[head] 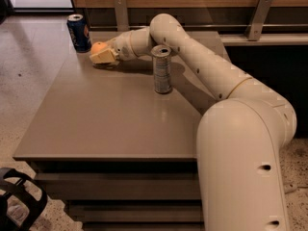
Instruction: Move orange near pepsi can
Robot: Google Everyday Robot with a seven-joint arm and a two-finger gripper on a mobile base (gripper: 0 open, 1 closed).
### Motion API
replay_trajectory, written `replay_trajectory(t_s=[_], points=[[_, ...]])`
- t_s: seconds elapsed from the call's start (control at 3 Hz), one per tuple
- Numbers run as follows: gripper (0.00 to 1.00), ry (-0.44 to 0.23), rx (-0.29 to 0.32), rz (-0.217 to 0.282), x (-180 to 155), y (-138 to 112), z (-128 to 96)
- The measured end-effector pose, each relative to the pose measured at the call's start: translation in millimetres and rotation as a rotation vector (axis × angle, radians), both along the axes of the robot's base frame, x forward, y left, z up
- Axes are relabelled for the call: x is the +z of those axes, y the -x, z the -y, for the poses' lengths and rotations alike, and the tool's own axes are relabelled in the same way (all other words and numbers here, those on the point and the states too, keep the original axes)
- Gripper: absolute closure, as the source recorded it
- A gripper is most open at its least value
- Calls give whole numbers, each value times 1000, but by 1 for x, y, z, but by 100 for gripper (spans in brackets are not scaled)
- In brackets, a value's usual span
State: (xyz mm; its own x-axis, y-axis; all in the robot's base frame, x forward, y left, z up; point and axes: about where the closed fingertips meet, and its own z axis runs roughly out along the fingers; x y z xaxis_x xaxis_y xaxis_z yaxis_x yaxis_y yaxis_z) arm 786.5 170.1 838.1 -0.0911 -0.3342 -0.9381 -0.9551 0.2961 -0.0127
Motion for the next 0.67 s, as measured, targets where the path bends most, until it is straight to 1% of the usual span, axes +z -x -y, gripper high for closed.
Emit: replay_trajectory(t_s=[0.33, 0.67], points=[[0, 0, 4, -2, -1, 1, -3], [0, 0, 4, -2, -1, 1, -3]])
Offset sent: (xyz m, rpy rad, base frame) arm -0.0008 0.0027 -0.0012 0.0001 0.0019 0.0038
